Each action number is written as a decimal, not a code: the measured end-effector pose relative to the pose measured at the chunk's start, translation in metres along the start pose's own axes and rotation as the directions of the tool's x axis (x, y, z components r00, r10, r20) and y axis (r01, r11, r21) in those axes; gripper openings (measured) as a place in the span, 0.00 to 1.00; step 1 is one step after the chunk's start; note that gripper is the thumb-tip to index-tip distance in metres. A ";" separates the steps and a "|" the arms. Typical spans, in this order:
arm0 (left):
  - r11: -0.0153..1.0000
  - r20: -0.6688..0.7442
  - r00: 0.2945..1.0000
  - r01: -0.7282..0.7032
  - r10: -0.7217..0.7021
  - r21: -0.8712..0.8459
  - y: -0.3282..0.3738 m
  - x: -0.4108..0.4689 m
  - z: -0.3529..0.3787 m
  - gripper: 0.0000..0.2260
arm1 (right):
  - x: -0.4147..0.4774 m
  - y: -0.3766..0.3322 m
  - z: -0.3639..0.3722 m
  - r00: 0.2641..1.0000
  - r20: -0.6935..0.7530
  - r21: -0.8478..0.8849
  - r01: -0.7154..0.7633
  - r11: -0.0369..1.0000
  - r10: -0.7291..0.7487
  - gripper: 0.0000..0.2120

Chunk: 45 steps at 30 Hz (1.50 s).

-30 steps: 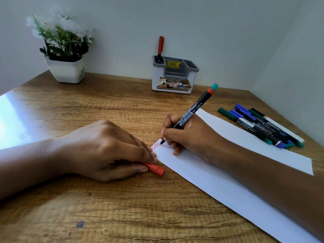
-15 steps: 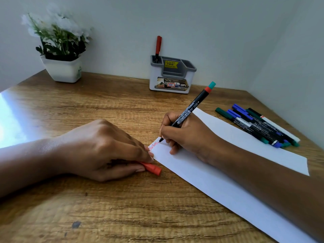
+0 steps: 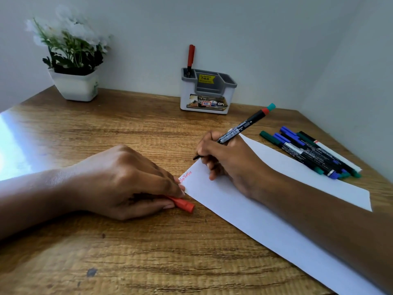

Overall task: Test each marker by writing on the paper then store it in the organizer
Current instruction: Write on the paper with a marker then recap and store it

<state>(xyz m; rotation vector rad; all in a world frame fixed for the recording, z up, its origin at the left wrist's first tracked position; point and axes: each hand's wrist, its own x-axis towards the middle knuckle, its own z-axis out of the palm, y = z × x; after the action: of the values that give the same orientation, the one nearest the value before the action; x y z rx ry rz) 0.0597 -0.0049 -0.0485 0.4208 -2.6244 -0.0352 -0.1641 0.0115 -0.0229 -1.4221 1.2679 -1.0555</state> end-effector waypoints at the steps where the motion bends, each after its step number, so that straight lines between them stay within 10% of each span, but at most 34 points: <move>1: 1.000 -0.001 1.000 0.003 -0.003 -0.001 0.000 0.000 0.000 0.09 | 0.001 -0.001 -0.001 1.000 -0.002 0.052 -0.012 0.999 0.012 0.07; 6: 1.000 0.014 1.000 -0.003 0.003 0.001 0.000 0.002 0.000 0.09 | 0.002 0.001 -0.004 0.991 0.136 -0.127 0.025 0.992 -0.007 0.03; 16: 0.960 -0.077 0.985 0.131 -0.154 -0.246 0.006 0.014 -0.015 0.09 | 0.002 -0.010 -0.015 0.993 0.117 0.059 0.005 0.998 -0.012 0.06; 25: 0.460 -0.045 0.752 0.354 -0.658 -0.814 0.004 0.035 -0.022 0.28 | -0.011 -0.047 -0.038 0.978 0.073 0.160 0.183 0.970 -0.196 0.08; 45: 0.365 0.082 0.720 0.442 -0.689 -0.820 0.021 0.045 -0.031 0.25 | -0.012 -0.047 -0.035 0.989 -0.004 0.178 0.143 0.974 -0.145 0.04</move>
<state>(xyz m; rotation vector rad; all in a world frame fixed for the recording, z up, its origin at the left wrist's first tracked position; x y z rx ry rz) 0.0303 0.0030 0.0018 0.8977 -1.7474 -1.2640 -0.1902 0.0219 0.0305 -1.3954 1.0482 -1.2273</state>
